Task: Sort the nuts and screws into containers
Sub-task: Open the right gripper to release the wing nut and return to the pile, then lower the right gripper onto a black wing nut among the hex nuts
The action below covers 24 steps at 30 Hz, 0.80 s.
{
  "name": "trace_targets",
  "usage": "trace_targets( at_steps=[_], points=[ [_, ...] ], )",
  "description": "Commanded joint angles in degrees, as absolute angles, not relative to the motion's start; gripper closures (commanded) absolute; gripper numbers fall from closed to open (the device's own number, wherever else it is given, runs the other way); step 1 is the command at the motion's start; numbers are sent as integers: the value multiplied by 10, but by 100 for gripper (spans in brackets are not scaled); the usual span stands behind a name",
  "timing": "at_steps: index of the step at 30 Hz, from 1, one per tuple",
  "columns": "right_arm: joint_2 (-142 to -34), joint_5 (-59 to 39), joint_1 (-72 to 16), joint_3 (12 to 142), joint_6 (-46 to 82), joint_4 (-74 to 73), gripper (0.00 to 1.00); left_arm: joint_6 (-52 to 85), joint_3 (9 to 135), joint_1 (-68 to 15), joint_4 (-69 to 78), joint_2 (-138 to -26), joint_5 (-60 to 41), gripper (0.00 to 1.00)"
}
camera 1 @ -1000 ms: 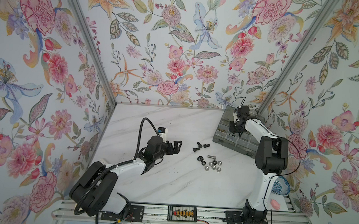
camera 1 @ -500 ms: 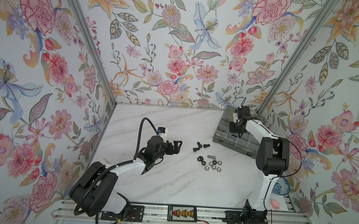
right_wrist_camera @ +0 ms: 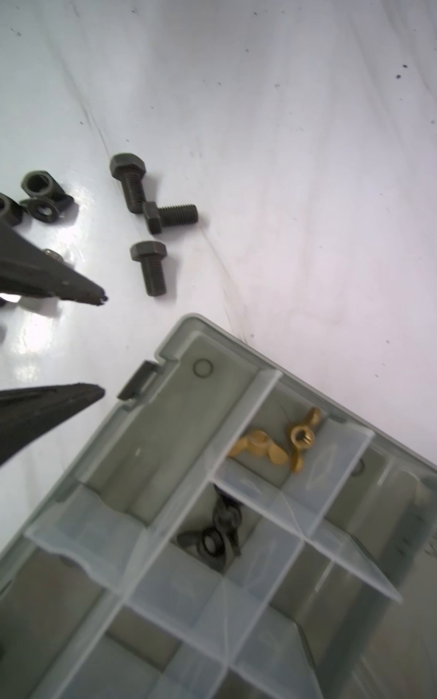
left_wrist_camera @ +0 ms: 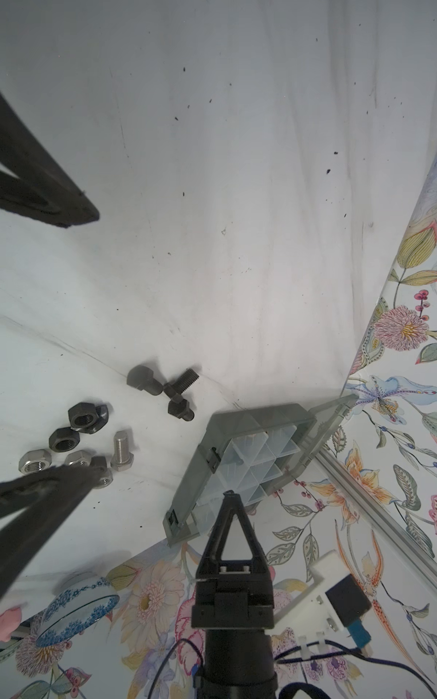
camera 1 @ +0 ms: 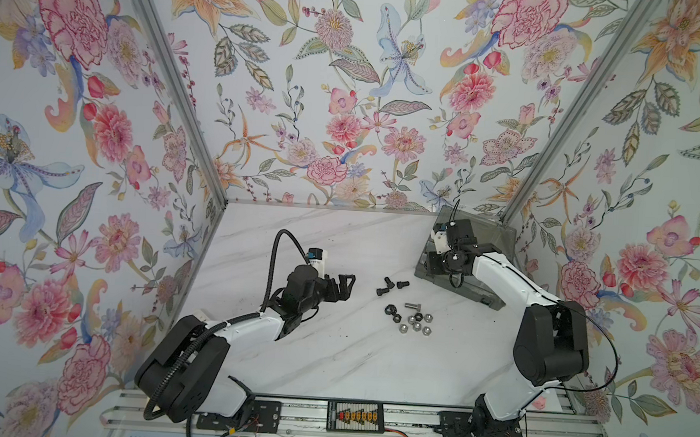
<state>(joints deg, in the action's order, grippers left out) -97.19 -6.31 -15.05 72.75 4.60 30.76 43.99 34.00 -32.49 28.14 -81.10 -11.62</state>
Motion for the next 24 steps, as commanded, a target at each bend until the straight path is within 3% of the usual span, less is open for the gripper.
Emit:
trace_targets(
  at_steps=[1,6,24],
  points=[
    [-957,-119,-164,699,75,319,60,435,351,-329,273,-807,-116,1],
    [-957,-142,-204,666,70,319,60,437,350,-329,278,-812,-118,1],
    [-977,-85,-319,630,86,320,62,439,344,-329,285,-819,-119,1]
  ],
)
